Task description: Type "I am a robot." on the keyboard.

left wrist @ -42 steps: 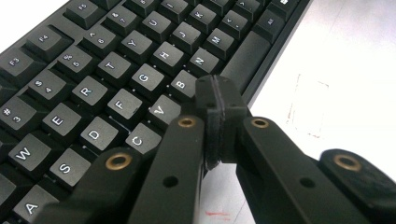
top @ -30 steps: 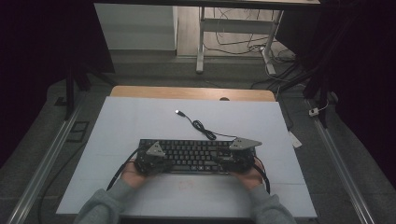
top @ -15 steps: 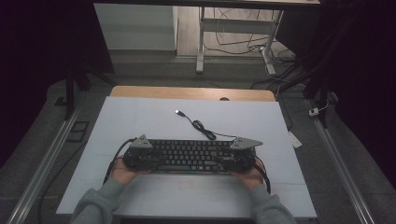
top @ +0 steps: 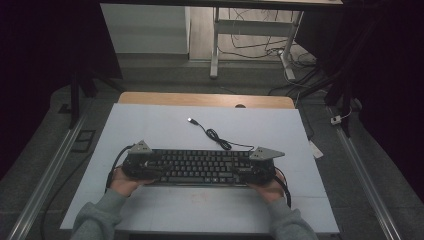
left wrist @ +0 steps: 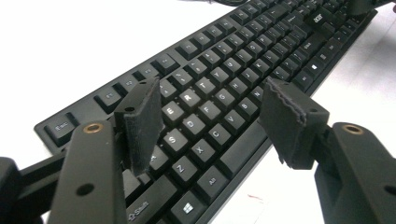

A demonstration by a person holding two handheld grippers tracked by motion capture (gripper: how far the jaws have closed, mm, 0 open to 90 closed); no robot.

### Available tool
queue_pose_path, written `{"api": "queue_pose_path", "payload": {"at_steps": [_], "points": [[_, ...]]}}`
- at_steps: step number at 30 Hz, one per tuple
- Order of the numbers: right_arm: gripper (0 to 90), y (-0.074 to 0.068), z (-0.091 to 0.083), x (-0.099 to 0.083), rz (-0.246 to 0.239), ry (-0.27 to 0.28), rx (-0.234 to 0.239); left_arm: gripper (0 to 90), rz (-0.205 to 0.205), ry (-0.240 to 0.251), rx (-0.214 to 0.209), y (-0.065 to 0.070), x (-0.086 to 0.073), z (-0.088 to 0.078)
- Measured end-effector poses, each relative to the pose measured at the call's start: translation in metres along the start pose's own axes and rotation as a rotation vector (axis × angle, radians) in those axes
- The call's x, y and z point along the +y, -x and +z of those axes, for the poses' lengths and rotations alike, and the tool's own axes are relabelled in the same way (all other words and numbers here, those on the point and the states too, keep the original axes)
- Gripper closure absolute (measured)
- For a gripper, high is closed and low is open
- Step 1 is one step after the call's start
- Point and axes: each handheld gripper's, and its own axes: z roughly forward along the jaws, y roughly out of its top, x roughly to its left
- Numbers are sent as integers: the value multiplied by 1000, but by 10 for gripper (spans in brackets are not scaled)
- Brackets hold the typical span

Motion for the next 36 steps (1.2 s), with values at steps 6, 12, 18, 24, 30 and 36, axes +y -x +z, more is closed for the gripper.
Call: {"api": "queue_pose_path", "payload": {"at_steps": [6, 12, 18, 24, 30, 36], "points": [[464, -2, 1, 0, -7, -1, 4, 374, -16, 1, 9, -5, -1, -4], [464, -2, 1, 0, -7, -3, 4, 370, -23, -1, 25, -9, -1, -7], [464, -2, 2, 0, -8, 0, 9, 403, -26, -4, 48, -11, -2, -6], [464, -2, 3, 0, -12, -7, 8, 458, -38, -5, 61, -16, -2, -5], [464, -3, 4, 0, -11, -4, 21, 530, -34, -16, 72, -20, -2, -2], [464, -3, 4, 0, -13, -13, 13, 642, -22, -32, 75, -21, -3, 1]]}}
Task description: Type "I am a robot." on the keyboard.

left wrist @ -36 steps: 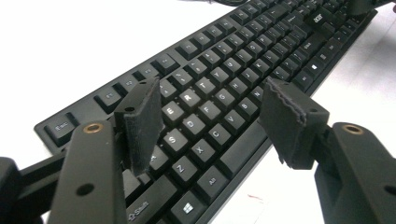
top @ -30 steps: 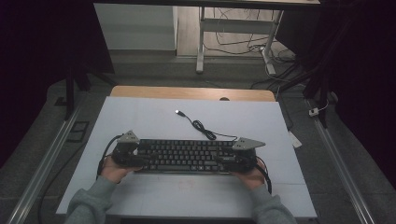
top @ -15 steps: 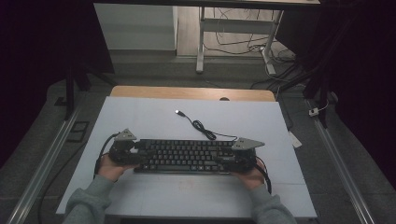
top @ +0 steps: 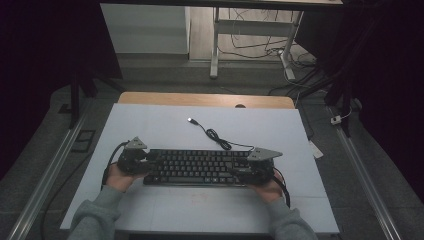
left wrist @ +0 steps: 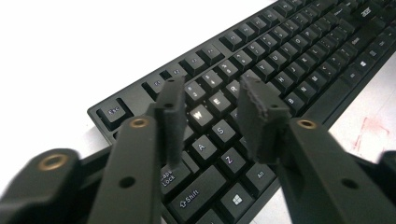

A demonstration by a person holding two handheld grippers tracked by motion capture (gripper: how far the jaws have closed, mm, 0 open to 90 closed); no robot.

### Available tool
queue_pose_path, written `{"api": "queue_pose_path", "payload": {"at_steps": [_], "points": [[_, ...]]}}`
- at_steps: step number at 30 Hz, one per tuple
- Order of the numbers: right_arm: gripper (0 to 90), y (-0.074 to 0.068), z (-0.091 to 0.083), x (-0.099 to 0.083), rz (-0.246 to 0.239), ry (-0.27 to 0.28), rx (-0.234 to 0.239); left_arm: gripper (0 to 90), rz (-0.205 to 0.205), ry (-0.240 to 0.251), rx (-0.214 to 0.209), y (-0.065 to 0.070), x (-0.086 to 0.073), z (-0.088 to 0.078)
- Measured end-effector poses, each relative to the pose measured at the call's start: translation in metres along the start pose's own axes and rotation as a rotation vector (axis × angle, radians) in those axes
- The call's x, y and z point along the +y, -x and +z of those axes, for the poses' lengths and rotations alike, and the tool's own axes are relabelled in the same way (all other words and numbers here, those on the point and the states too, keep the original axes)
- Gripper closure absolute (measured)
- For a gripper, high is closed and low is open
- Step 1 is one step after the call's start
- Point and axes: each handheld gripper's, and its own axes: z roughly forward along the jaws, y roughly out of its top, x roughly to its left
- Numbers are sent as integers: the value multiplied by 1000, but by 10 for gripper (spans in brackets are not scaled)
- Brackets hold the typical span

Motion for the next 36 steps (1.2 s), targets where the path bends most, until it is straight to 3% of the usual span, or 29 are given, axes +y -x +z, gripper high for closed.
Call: {"api": "queue_pose_path", "payload": {"at_steps": [10, 19, 36], "points": [[463, 0, 2, -1, -1, -10, 8, 882, 28, -44, -10, -1, -2, 5], [462, -1, 3, -1, -2, -20, 10, 890, 56, -111, 4, 1, -7, 17], [457, -1, 4, -1, -11, -32, 4, 889, 61, -132, 22, 2, -11, 22]]}}
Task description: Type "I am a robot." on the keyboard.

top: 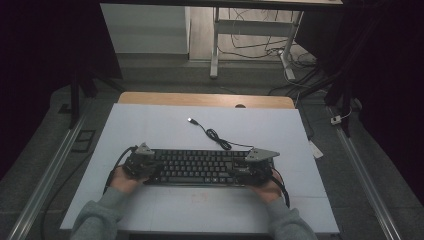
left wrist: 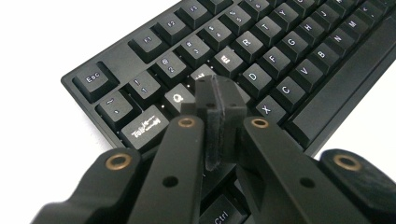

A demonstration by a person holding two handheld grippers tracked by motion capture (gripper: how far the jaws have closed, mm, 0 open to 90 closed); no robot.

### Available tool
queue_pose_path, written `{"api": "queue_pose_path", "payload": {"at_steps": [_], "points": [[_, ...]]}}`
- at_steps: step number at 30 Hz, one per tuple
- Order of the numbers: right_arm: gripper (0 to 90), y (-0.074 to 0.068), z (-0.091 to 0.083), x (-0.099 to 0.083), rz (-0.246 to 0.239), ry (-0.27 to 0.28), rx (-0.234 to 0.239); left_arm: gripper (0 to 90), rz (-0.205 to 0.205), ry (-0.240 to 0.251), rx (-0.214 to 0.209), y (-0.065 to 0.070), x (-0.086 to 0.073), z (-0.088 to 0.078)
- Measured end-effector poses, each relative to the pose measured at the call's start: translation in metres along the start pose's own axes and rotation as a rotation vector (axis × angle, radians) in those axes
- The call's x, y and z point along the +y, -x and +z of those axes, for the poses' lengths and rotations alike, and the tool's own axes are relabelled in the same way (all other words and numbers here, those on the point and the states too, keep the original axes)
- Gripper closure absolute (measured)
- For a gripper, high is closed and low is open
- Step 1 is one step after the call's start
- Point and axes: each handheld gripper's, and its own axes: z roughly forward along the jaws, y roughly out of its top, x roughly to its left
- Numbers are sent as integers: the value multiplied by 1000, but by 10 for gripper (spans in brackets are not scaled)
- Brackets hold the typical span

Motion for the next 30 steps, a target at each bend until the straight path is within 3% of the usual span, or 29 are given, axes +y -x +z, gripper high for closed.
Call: {"api": "queue_pose_path", "payload": {"at_steps": [14, 17, 21, 30], "points": [[456, 1, 1, -1, 3, 1, 3, 890, 7, -1, 17, 2, 0, 3], [456, 1, 1, -1, 4, 2, 3, 890, -3, 35, 2, 2, 0, -2], [455, 1, 1, -1, 2, -2, 0, 889, 16, 54, -3, 6, 2, -7], [455, 1, 0, -1, 3, 4, 2, 873, -13, 118, -26, 3, 1, -19]]}}
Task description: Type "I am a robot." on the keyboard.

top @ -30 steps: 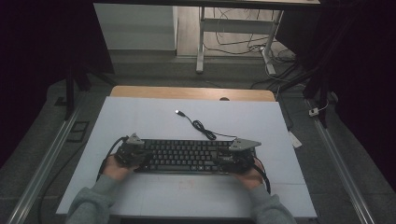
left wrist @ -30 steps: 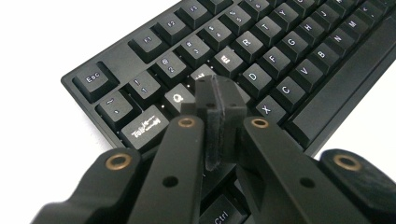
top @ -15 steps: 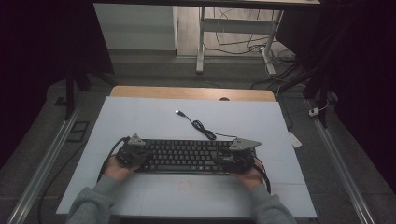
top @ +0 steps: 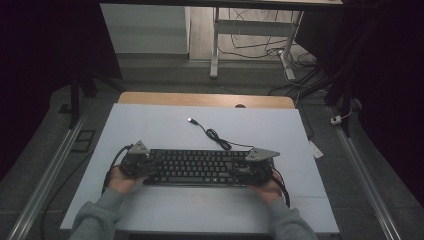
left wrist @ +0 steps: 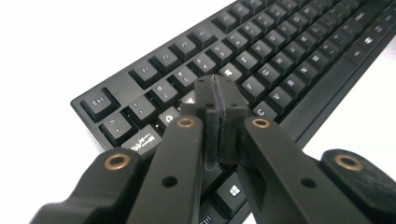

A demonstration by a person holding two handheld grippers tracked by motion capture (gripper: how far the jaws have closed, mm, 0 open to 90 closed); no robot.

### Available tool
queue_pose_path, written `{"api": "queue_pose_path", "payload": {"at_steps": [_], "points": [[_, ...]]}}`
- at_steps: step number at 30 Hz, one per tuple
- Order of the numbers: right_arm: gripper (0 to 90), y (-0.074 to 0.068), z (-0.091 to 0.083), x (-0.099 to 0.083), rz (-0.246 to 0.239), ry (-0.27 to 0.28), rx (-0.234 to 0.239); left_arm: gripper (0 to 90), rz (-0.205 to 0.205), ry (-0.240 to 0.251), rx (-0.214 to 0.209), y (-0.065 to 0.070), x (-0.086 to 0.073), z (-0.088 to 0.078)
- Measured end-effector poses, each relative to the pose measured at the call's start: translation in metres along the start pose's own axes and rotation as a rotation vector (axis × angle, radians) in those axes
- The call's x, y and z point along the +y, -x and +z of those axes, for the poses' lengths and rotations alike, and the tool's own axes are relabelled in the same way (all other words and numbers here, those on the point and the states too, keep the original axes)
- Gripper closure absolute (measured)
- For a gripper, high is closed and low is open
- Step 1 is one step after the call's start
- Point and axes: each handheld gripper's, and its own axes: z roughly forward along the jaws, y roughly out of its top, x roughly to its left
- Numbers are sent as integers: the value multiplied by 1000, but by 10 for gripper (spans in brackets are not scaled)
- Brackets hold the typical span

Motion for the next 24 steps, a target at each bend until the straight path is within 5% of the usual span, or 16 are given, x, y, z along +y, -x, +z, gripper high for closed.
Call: {"api": "queue_pose_path", "payload": {"at_steps": [11, 24], "points": [[454, -1, -2, 0, 5, 13, -4, 509, -38, 54, -26, 5, -2, -13], [452, 1, -6, 1, 5, 35, -14, 374, -40, 58, -13, 13, -12, -20]]}}
